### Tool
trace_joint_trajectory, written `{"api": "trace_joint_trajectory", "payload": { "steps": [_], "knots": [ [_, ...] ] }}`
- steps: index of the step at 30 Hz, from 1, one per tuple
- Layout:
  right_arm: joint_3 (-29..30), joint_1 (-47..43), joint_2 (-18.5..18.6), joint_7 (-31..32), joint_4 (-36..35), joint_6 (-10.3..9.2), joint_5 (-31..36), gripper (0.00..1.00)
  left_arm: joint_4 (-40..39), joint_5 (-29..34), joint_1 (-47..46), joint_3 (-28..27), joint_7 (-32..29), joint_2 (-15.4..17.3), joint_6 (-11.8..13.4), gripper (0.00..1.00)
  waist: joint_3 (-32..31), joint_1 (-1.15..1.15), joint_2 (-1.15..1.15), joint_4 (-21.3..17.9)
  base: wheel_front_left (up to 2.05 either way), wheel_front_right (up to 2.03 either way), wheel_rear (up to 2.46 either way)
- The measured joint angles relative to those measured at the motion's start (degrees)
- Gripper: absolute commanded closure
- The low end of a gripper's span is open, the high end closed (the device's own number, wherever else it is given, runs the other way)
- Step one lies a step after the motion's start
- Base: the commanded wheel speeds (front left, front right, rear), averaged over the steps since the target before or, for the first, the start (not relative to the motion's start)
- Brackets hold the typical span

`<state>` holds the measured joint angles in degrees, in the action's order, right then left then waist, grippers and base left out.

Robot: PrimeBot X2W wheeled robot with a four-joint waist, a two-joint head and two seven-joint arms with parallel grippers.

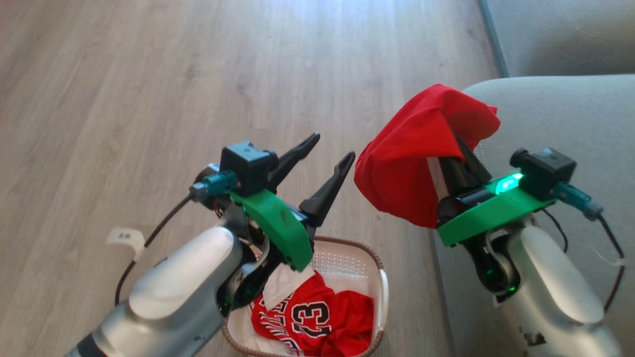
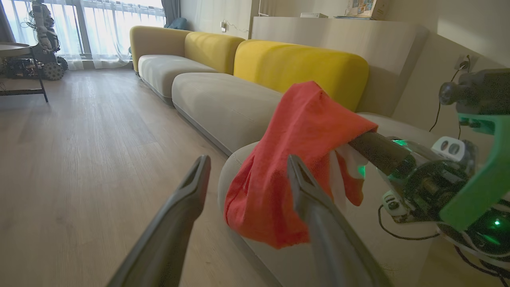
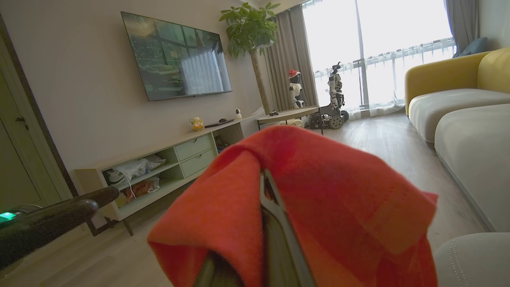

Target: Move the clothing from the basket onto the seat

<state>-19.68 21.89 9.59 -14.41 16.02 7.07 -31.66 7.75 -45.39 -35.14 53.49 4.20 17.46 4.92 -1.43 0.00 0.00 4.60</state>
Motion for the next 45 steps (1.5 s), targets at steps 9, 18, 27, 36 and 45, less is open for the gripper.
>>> {"api": "trace_joint_trajectory", "payload": {
  "steps": [9, 18, 27, 36, 45],
  "knots": [
    [3.03, -3.19, 2.56, -0.04, -6.10, 0.00, 0.21, 1.00, -0.18, 0.37, 1.60, 1.33, 1.30, 0.69, 0.14, 0.00, 0.49, 0.00, 0.00, -5.81, 0.00, 0.00, 0.00],
    [5.98, -6.20, 3.59, 0.23, -10.81, 0.00, 0.40, 1.00, -0.19, 1.04, 1.59, 1.53, 2.19, 1.38, 0.12, 0.00, 1.48, 0.00, 0.00, -13.34, 0.00, 0.00, 0.00],
    [8.32, -8.39, 3.53, 0.87, -14.38, 0.00, 1.22, 1.00, -0.31, 1.36, 1.55, 1.67, 2.89, 1.66, 0.09, 0.00, 2.57, 0.00, 0.00, -20.78, 0.00, 0.00, 0.00],
    [9.32, -9.83, 3.16, 1.40, -16.48, 0.00, 1.88, 1.00, -0.64, 1.86, 1.41, 1.77, 2.86, 2.18, 0.08, 0.00, 3.81, 0.00, 0.00, -27.50, 0.00, 0.00, 0.00],
    [9.82, -9.83, 2.94, 1.86, -18.14, 0.00, 1.92, 1.00, -0.86, 1.86, 1.27, 1.88, 2.86, 2.24, 0.13, 0.00, 5.41, 0.00, 0.00, -32.12, 0.00, 0.00, 0.00]
  ]
}}
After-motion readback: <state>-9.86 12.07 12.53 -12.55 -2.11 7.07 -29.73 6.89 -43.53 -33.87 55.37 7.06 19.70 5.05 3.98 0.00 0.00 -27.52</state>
